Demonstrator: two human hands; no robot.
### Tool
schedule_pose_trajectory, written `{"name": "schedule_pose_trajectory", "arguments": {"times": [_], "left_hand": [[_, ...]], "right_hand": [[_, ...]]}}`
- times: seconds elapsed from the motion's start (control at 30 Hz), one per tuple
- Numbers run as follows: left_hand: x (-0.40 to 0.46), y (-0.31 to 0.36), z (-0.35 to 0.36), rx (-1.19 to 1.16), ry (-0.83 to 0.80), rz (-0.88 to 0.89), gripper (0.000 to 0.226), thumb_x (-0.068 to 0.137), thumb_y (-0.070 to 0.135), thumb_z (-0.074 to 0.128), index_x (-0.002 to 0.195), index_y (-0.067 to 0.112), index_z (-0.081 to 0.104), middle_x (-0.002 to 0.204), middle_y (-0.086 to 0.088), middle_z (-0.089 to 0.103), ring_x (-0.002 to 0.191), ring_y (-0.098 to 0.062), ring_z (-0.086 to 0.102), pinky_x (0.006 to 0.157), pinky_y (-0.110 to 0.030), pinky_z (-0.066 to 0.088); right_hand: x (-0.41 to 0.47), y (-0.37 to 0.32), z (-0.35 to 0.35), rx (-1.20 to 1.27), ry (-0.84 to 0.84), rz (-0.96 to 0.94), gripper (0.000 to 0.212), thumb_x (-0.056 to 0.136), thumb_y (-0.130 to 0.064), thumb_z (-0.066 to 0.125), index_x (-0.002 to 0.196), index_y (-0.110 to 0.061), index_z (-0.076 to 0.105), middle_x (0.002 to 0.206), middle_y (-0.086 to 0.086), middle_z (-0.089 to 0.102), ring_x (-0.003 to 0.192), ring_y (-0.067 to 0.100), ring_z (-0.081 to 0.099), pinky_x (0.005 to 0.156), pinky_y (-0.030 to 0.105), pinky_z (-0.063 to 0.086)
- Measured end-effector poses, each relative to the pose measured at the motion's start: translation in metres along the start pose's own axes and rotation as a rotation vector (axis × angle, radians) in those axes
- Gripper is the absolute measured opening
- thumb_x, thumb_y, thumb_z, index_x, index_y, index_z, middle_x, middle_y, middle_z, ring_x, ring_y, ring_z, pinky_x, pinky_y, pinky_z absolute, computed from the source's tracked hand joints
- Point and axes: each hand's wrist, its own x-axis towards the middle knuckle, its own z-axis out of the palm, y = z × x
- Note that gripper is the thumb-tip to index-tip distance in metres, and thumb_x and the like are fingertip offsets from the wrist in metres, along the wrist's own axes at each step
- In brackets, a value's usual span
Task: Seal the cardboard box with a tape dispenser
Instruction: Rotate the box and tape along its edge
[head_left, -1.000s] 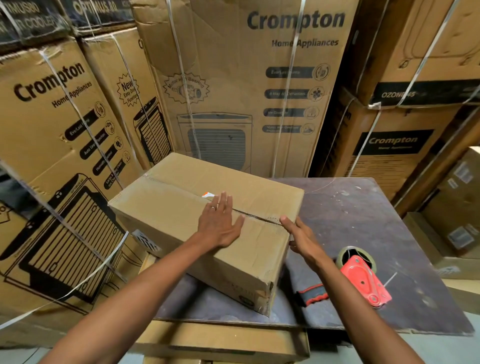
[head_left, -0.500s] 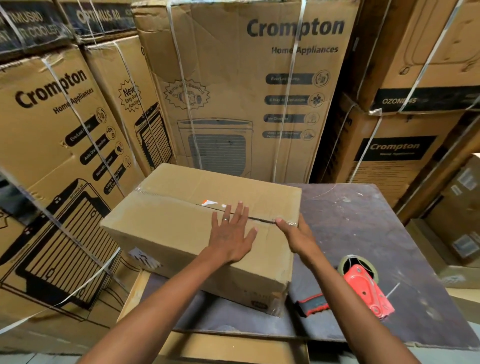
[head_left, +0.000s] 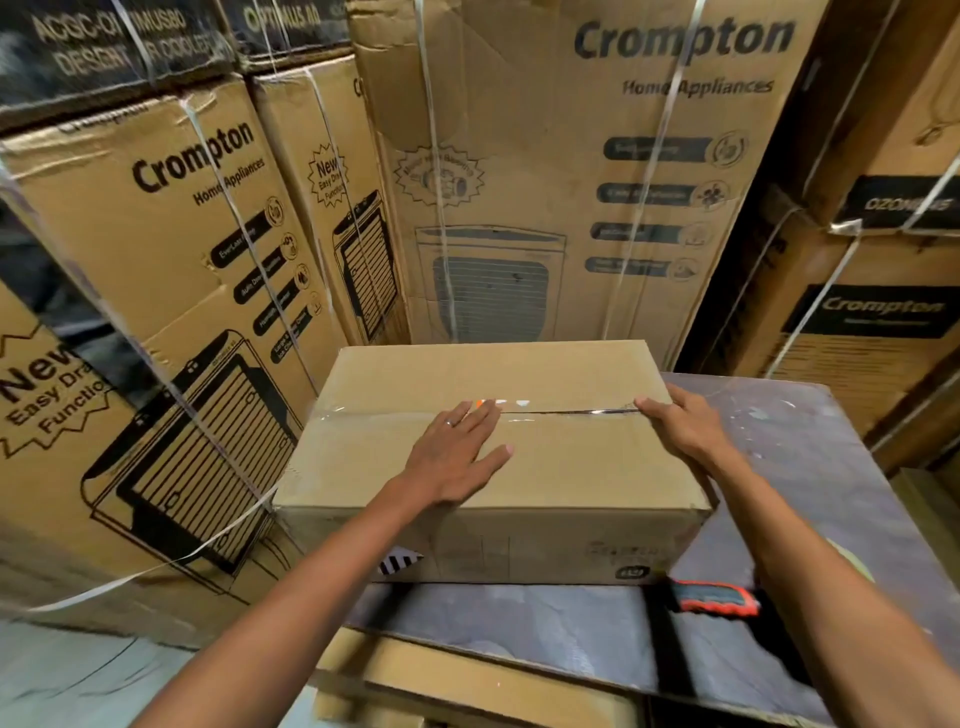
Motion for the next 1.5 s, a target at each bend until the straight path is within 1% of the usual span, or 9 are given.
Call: {"name": "schedule_pose_trajectory", "arguments": {"times": [0.13, 0.23, 0.33, 0.5, 0.6, 0.8, 1.17, 1.4, 1.5], "left_hand": [[-0.012, -0.012, -0.001, 0.015, 0.039, -0.079, 0.071, 0.102, 0.064, 0.016, 0.162, 0.028, 0.003, 0.169, 0.012, 0.0, 0.156, -0.018, -0.001, 0.126, -0.042, 0.0], [-0.01, -0.007, -0.001, 0.014, 0.038, -0.1, 0.069, 0.103, 0.062, 0.015, 0.162, 0.028, 0.003, 0.169, 0.012, 0.0, 0.156, -0.02, -0.001, 0.126, -0.044, 0.0], [-0.01, -0.007, 0.003, 0.025, 0.038, -0.111, 0.064, 0.105, 0.055, 0.014, 0.162, 0.028, 0.002, 0.169, 0.012, 0.0, 0.156, -0.02, -0.001, 0.126, -0.044, -0.001], [-0.011, -0.018, 0.001, 0.01, 0.062, -0.081, 0.055, 0.109, 0.034, 0.016, 0.162, 0.024, 0.005, 0.169, 0.009, 0.002, 0.156, -0.017, 0.002, 0.126, -0.037, 0.001], [-0.014, -0.027, 0.001, 0.022, 0.051, -0.096, 0.057, 0.108, 0.038, 0.017, 0.162, 0.022, 0.005, 0.17, 0.007, 0.001, 0.156, -0.016, 0.001, 0.126, -0.037, 0.001], [-0.041, -0.092, -0.013, 0.026, 0.081, -0.353, 0.066, 0.107, 0.05, 0.013, 0.161, 0.015, 0.0, 0.17, -0.001, -0.001, 0.156, -0.021, 0.0, 0.126, -0.037, -0.001], [-0.046, -0.099, -0.009, 0.014, 0.237, -0.628, 0.077, 0.105, 0.052, 0.02, 0.158, -0.001, 0.003, 0.168, -0.018, 0.004, 0.156, -0.029, 0.002, 0.127, -0.043, 0.002], [-0.039, -0.101, -0.013, -0.08, 0.317, -0.682, 0.069, 0.106, 0.04, 0.03, 0.158, -0.002, 0.012, 0.167, -0.019, 0.015, 0.154, -0.031, 0.014, 0.126, -0.045, 0.012], [-0.038, -0.106, -0.013, -0.144, 0.4, -0.728, 0.061, 0.104, 0.038, 0.039, 0.151, 0.001, 0.031, 0.154, -0.02, 0.038, 0.136, -0.034, 0.044, 0.113, -0.049, 0.038]], "right_hand": [[-0.005, -0.002, 0.024, -0.443, 0.07, -0.044, 0.078, 0.098, -0.068, 0.032, 0.152, -0.012, 0.04, 0.154, 0.02, 0.048, 0.142, 0.049, 0.041, 0.115, 0.073, 0.029], [-0.022, -0.024, 0.067, -0.74, 0.053, -0.125, 0.068, 0.101, -0.025, 0.049, 0.16, -0.005, 0.022, 0.168, 0.022, 0.017, 0.156, 0.048, 0.009, 0.118, 0.074, 0.004], [-0.054, -0.062, 0.118, -0.715, -0.096, -0.202, 0.074, 0.101, -0.022, 0.045, 0.162, 0.002, 0.011, 0.171, 0.024, 0.007, 0.158, 0.043, 0.005, 0.126, 0.059, 0.005], [-0.079, -0.093, 0.179, -0.649, -0.275, -0.504, 0.066, 0.105, -0.03, 0.031, 0.162, 0.0, 0.018, 0.169, 0.024, 0.02, 0.159, 0.038, 0.016, 0.13, 0.044, 0.01], [-0.071, -0.082, 0.161, -0.64, -0.283, -0.583, 0.074, 0.098, -0.043, 0.014, 0.161, -0.007, 0.029, 0.169, 0.016, 0.029, 0.158, 0.03, 0.022, 0.128, 0.044, 0.016], [-0.072, -0.07, 0.146, -0.715, -0.173, -0.559, 0.059, 0.104, -0.048, 0.027, 0.158, -0.026, 0.039, 0.167, 0.001, 0.036, 0.157, 0.029, 0.026, 0.124, 0.05, 0.02], [-0.073, -0.066, 0.149, -0.691, -0.169, -0.556, 0.074, 0.097, -0.055, 0.013, 0.16, -0.025, 0.036, 0.169, 0.0, 0.032, 0.158, 0.029, 0.022, 0.126, 0.048, 0.017], [-0.072, -0.067, 0.143, -0.731, -0.269, -0.577, 0.07, 0.098, -0.057, 0.006, 0.163, -0.039, 0.021, 0.175, -0.003, 0.012, 0.162, 0.028, 0.004, 0.128, 0.049, 0.005], [-0.073, -0.067, 0.138, -0.755, -0.339, -0.602, 0.069, 0.097, -0.061, 0.001, 0.163, -0.046, 0.012, 0.175, -0.009, 0.001, 0.161, 0.028, -0.007, 0.128, 0.051, -0.002]]}}
